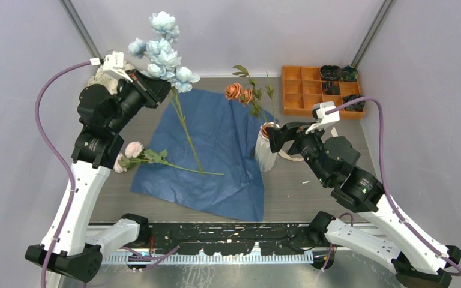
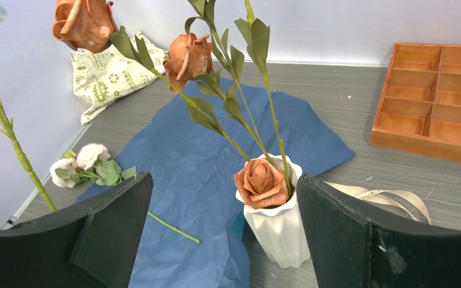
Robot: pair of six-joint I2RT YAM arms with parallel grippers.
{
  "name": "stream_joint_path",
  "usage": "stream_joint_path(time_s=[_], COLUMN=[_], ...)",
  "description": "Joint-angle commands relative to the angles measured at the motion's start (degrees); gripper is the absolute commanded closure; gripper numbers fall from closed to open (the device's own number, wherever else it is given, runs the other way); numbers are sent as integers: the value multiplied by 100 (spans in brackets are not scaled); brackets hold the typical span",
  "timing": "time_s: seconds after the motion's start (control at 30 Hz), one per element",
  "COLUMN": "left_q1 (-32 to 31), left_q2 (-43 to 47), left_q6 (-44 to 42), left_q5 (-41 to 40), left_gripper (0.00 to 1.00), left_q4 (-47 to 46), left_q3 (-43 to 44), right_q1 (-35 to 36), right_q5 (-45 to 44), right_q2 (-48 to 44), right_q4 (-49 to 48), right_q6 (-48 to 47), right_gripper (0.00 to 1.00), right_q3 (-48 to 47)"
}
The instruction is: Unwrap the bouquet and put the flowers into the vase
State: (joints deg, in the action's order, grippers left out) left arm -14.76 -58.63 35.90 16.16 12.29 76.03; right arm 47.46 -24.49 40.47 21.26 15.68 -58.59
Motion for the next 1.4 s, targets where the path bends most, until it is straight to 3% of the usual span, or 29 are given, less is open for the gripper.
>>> stream_joint_path(time_s=[0.0, 0.17, 0.37, 0.57, 0.73, 1.0, 1.37], left_q1=[-65, -798, -2912, -3975, -4293, -4340, -4337], left_q2=[94, -83, -853, -1735, -2406, -3091, -3583], left_q6=[231, -86, -2122, -3300, -3949, -4285, -4122], left_q5=[396, 328, -449, -817, -947, -935, -869], left_gripper=[91, 90, 89, 89, 89, 88, 88], left_q4=[-1118, -1783, -1752, -1656, -1726, -2687, -2996], left_q3=[-10, 328, 1431, 2576, 3301, 3332, 3593], right_q1=[-10, -9, -11, -15, -11, -10, -7], right_q5=[-20, -196, -484, -771, -863, -1079, -1196], right_q2=[-105, -403, -790, -1220, -1528, -1810, -2018], right_q4=[-107, -185, -96, 211, 357, 545, 598], right_q6=[102, 92, 85, 25, 14, -132, -280], right_gripper=[5, 5, 5, 5, 5, 5, 5], right_q3=[-96, -29, 49, -14, 33, -2, 30])
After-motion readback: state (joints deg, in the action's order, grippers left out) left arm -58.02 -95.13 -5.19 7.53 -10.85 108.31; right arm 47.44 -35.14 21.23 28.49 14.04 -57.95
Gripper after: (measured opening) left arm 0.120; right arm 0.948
